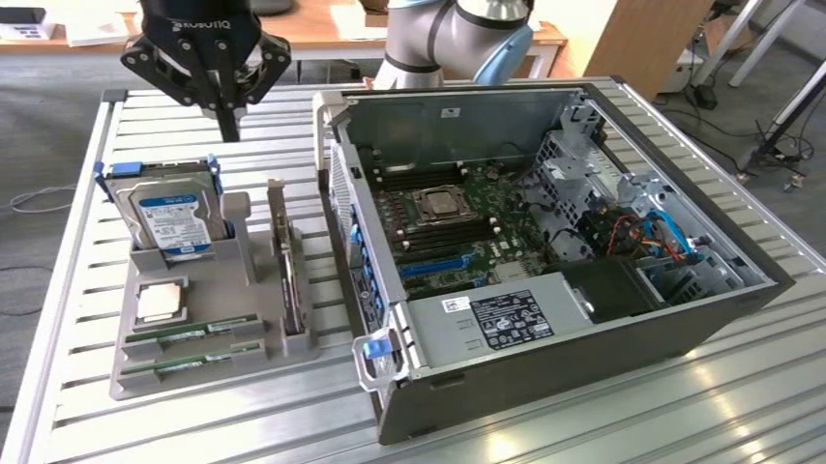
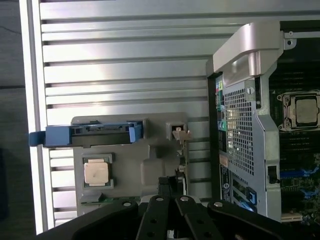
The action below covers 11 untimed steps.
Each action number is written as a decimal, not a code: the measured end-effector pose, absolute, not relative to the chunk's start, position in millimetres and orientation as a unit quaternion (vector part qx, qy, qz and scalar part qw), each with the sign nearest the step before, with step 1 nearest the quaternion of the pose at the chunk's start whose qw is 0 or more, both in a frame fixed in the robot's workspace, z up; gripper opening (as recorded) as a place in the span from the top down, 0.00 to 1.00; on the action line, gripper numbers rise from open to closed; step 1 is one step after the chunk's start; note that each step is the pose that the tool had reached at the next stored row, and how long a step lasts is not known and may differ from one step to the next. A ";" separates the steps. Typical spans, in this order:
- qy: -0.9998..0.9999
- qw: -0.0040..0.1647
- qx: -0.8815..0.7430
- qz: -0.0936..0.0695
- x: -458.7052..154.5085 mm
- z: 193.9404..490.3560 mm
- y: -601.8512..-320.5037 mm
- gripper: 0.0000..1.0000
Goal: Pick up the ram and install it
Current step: 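Reach for the ram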
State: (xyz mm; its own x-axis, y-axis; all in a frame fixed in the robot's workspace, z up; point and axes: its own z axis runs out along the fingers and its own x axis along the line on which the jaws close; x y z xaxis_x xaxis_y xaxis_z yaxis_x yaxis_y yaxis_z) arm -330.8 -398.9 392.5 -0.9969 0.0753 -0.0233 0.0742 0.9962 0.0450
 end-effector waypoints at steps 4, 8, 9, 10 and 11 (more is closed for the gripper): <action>0.999 0.012 0.037 0.022 -338.4 392.5 -398.8 0.89; 0.999 0.012 0.037 0.022 -345.5 392.4 -398.9 0.89; 0.999 0.012 0.037 0.022 -347.2 392.3 -398.9 0.89; 0.999 0.012 0.037 0.022 -349.1 392.3 -398.9 0.89; 0.999 0.012 0.037 0.022 -350.9 392.3 -398.9 0.89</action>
